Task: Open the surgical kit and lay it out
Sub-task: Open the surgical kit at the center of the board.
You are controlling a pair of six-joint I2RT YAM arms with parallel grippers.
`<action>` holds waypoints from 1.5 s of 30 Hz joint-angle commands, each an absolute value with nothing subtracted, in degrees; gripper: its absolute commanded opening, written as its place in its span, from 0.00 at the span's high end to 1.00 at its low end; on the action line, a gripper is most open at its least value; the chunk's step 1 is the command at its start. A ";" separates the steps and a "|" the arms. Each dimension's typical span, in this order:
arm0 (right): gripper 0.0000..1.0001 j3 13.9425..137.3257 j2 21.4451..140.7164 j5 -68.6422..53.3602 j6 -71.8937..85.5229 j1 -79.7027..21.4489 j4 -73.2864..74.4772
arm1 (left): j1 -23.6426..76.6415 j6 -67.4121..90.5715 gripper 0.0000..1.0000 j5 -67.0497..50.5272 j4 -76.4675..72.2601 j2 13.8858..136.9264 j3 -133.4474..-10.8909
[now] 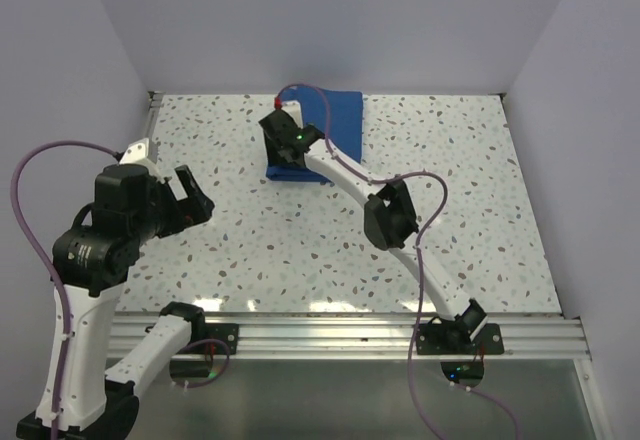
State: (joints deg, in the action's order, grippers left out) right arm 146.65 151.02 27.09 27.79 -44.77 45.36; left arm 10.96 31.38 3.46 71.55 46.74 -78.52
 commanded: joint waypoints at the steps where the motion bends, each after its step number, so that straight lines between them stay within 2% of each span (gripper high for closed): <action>1: 0.14 145.47 148.89 25.84 27.25 -47.72 44.65 | 11.07 29.79 0.04 3.43 68.39 47.37 -77.52; 2: 0.14 145.02 148.54 25.67 27.51 -47.81 44.74 | 11.07 29.79 0.04 3.34 68.12 47.46 -77.26; 4: 0.24 143.27 147.84 25.23 28.30 -47.99 44.82 | 11.07 29.88 0.04 3.16 67.50 47.81 -76.99; 5: 0.34 142.74 147.66 25.31 28.47 -47.99 44.82 | 11.07 29.88 0.04 3.08 67.41 47.81 -76.99; 6: 0.40 142.47 147.66 25.75 28.39 -47.99 45.00 | 11.07 29.97 0.04 2.99 67.15 47.99 -76.91; 8: 0.51 142.82 148.27 26.36 27.95 -47.90 46.23 | 11.07 30.06 0.04 2.90 66.97 47.99 -76.82; 11: 0.61 143.26 148.27 28.30 26.81 -47.73 46.93 | 11.07 30.23 0.04 2.64 66.80 47.73 -76.38; 13: 0.73 143.17 147.75 29.17 26.46 -47.38 47.11 | 11.07 30.32 0.04 2.37 66.53 47.64 -75.94; 14: 0.83 143.17 147.40 29.44 26.28 -47.11 47.20 | 11.07 30.32 0.04 2.29 66.36 47.64 -75.68; 17: 0.97 143.17 144.68 30.93 25.75 -46.41 47.29 | 11.07 30.41 0.04 1.50 65.31 47.46 -74.80; 23: 1.00 140.02 134.32 36.81 24.87 -42.55 48.08 | 11.07 29.53 0.04 0.44 61.79 48.42 -73.83; 31: 1.00 119.55 112.53 47.63 19.43 -33.67 47.37 | 11.07 27.69 0.04 -1.30 53.45 54.66 -73.66; 36: 1.00 106.37 106.18 52.38 21.17 -29.01 49.56 | 11.42 29.00 0.06 -3.51 46.08 59.58 -71.63; 37: 0.90 102.69 105.48 52.30 22.40 -27.26 50.61 | 11.77 29.35 0.06 -3.43 45.01 61.68 -71.20; 38: 0.39 101.00 104.51 52.29 23.11 -26.46 51.23 | 12.13 29.44 0.06 -3.43 44.04 62.74 -71.10; 39: 0.09 97.94 104.07 52.47 24.42 -25.06 52.28 | 12.39 29.36 0.06 -2.91 41.77 65.28 -71.19; 40: 0.01 96.95 103.80 52.91 25.22 -24.44 53.08 | 13.61 29.36 0.06 -2.20 40.62 66.78 -71.45; 44: 0.01 93.96 102.66 54.40 28.21 -22.24 57.38 | 17.39 29.27 0.06 3.76 36.57 77.67 -75.75; 45: 0.01 93.78 101.79 54.49 28.82 -21.98 58.26 | 18.27 29.01 0.06 7.09 36.48 83.79 -79.85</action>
State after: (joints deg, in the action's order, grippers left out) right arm 93.89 106.54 49.63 24.88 -22.98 54.46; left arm 15.66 29.36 0.62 43.40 74.94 -73.38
